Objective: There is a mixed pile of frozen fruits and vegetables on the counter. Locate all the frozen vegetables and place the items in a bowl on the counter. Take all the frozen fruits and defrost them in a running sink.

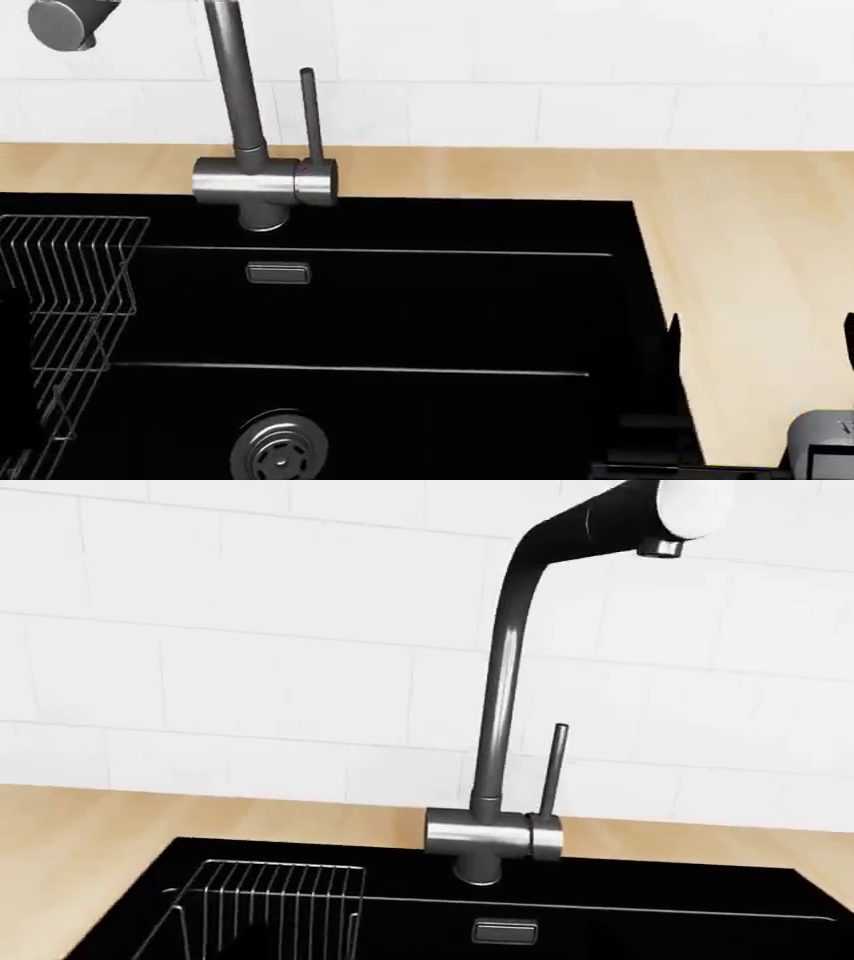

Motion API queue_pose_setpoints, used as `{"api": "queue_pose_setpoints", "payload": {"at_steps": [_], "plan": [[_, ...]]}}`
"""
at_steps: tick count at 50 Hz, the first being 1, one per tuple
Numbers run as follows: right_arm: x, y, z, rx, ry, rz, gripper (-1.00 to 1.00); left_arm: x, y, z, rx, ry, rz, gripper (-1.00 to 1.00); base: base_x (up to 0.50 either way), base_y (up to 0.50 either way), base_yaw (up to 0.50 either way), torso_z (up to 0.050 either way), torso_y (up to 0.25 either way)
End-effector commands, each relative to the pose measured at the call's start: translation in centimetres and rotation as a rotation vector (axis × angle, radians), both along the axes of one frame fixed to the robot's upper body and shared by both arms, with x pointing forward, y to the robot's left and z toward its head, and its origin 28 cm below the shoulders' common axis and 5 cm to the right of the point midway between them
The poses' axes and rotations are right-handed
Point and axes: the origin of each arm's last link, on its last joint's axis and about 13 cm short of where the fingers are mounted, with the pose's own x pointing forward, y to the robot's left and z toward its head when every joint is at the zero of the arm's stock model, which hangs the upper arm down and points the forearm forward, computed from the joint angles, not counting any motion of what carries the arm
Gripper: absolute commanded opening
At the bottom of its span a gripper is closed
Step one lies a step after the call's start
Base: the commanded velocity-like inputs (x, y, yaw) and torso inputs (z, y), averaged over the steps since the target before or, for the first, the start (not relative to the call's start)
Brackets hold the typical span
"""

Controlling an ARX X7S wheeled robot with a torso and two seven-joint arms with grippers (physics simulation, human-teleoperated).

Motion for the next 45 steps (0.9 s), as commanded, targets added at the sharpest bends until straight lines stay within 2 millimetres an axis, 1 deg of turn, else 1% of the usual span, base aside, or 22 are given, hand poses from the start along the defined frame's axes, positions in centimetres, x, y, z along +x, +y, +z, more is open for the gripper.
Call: {"api": "queue_pose_setpoints", "payload": {"at_steps": [1,16,29,45], "plan": [[0.05,0.01,-0.01,-0.001,0.002,-0.002,1.00,-0.03,0.13,-0.02,-0.001,-0.001,0.002,1.00,0.00,0.50,0.00,0.000,0.000],[0.06,0.11,-0.10,0.009,0.005,-0.001,1.00,-0.22,0.43,0.11,-0.003,-0.004,0.009,1.00,0.00,0.50,0.00,0.000,0.000],[0.10,0.09,-0.17,0.016,0.009,0.000,1.00,-0.06,0.27,0.07,-0.001,-0.001,0.009,1.00,-0.01,0.50,0.00,0.000,0.000],[0.16,0.12,-0.32,-0.004,0.017,0.001,1.00,-0.05,0.35,-0.12,0.002,0.001,0.009,1.00,-0.22,0.43,0.00,0.000,0.000]]}}
